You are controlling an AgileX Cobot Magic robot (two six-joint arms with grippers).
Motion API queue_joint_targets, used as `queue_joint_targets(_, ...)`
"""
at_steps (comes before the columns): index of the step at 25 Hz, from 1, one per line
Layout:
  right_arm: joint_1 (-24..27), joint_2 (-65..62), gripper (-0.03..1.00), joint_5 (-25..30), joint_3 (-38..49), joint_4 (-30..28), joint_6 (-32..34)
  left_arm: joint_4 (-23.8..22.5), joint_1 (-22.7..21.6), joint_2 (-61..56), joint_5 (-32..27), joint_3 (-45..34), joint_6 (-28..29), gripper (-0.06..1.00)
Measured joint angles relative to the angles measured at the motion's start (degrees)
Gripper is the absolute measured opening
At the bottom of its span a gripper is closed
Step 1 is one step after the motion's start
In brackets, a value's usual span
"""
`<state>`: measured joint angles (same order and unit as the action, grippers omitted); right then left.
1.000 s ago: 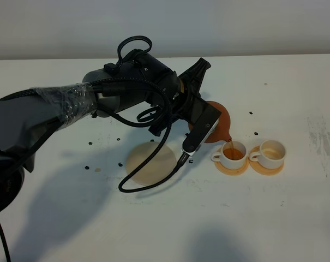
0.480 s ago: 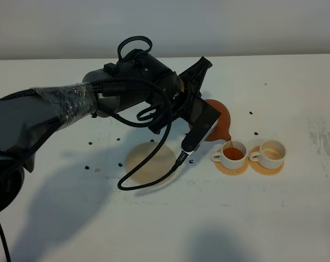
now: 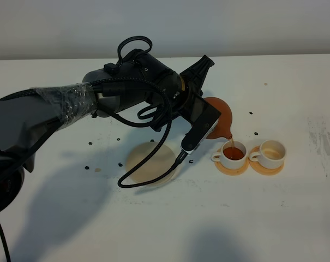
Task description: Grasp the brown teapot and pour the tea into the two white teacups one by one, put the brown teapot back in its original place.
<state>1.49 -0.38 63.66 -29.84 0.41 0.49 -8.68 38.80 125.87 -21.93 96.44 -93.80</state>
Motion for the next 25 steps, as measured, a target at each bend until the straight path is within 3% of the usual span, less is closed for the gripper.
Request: queue_joint_targets(25, 0.0, 0.0, 0.23, 0.0, 0.0, 0.0, 0.0, 0.0, 0.0, 0.0, 0.5, 0.0, -2.7, 0.08)
